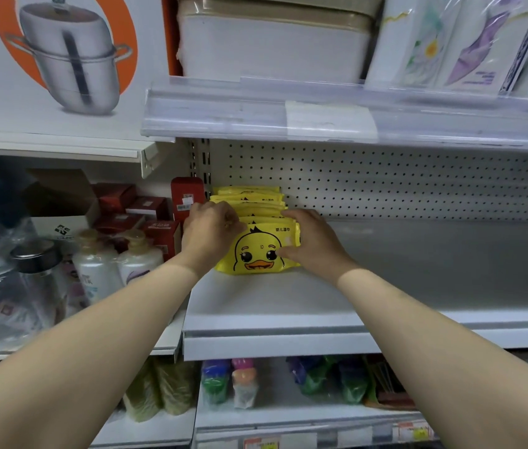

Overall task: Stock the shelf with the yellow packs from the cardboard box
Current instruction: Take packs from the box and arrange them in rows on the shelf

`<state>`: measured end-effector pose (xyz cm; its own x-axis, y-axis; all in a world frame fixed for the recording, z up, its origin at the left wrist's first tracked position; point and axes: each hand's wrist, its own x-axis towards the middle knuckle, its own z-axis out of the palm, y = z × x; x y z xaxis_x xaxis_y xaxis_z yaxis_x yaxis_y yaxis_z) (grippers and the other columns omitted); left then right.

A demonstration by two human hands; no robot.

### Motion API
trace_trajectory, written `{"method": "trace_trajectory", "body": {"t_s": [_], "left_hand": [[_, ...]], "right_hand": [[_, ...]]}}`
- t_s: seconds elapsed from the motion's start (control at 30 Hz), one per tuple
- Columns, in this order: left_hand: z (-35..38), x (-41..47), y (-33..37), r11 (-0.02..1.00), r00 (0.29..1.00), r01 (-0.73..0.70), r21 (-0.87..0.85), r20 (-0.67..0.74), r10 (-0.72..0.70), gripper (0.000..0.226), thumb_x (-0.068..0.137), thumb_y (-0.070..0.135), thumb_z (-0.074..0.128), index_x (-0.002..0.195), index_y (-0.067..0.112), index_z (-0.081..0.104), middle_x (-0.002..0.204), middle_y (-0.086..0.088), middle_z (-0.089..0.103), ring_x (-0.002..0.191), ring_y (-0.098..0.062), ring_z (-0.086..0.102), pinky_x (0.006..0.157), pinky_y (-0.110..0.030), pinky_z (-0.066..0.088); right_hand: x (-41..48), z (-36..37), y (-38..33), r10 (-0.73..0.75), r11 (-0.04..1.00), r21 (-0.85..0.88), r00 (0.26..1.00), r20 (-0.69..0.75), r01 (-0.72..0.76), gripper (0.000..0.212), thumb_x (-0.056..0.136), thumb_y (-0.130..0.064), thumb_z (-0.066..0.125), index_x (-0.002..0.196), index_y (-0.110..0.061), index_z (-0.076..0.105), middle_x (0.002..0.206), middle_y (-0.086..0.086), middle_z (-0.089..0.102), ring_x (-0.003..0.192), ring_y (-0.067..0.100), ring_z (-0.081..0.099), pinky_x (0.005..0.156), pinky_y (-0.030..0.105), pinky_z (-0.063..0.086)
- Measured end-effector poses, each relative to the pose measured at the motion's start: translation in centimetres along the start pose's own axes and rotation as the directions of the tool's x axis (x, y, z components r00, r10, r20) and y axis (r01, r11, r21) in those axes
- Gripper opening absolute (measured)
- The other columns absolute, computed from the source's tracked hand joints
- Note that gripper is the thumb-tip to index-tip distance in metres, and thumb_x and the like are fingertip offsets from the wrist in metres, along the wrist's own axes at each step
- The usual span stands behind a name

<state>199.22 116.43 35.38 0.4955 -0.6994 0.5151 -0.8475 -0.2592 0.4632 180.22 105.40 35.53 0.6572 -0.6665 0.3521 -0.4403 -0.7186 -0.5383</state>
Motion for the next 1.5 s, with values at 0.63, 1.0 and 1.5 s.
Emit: {"method": "trace_trajectory", "body": {"t_s": [0.63, 1.0, 1.5], "left_hand": [[-4.4, -17.8, 11.4, 0.974, 0.948, 0.223, 0.047, 0.224, -0.228, 0.057, 0.08, 0.045, 0.075, 0.129, 0.024, 0.053, 0.136, -0.007, 0.045, 0.127, -0.029, 0.041, 0.101, -0.041, 0.042], [-1.2, -34.1, 11.9, 0.936, 0.83, 0.314, 0.157, 0.433, -0.351, 0.062, 0.079, 0.044, 0.075, 0.132, 0.027, 0.05, 0.133, -0.004, 0.044, 0.125, -0.027, 0.042, 0.103, -0.037, 0.04], [9.8, -48.2, -0.4, 0.831, 0.46, 0.481, 0.279, 0.727, -0.51, 0.064, 0.078, 0.045, 0.078, 0.133, 0.023, 0.053, 0.136, -0.011, 0.048, 0.127, -0.03, 0.044, 0.098, -0.038, 0.041]], "right_hand": [[-16.5, -8.9, -0.8, 0.093, 0.933, -0.359, 0.965, 0.245, 0.001, 0.074, 0.083, -0.042, 0.076, 0.147, -0.03, 0.039, 0.145, 0.006, 0.046, 0.136, 0.028, 0.037, 0.105, 0.043, 0.041], [-29.6, -4.8, 3.1, 0.137, 0.942, -0.335, 0.891, 0.433, 0.017, 0.067, 0.083, -0.043, 0.075, 0.142, -0.029, 0.046, 0.137, 0.003, 0.051, 0.128, 0.025, 0.045, 0.101, 0.038, 0.044], [-40.2, 12.5, 11.0, 0.41, 0.911, -0.342, 0.597, 0.69, -0.231, 0.066, 0.084, -0.041, 0.076, 0.141, -0.019, 0.052, 0.144, 0.006, 0.053, 0.13, 0.028, 0.05, 0.104, 0.038, 0.044]]}}
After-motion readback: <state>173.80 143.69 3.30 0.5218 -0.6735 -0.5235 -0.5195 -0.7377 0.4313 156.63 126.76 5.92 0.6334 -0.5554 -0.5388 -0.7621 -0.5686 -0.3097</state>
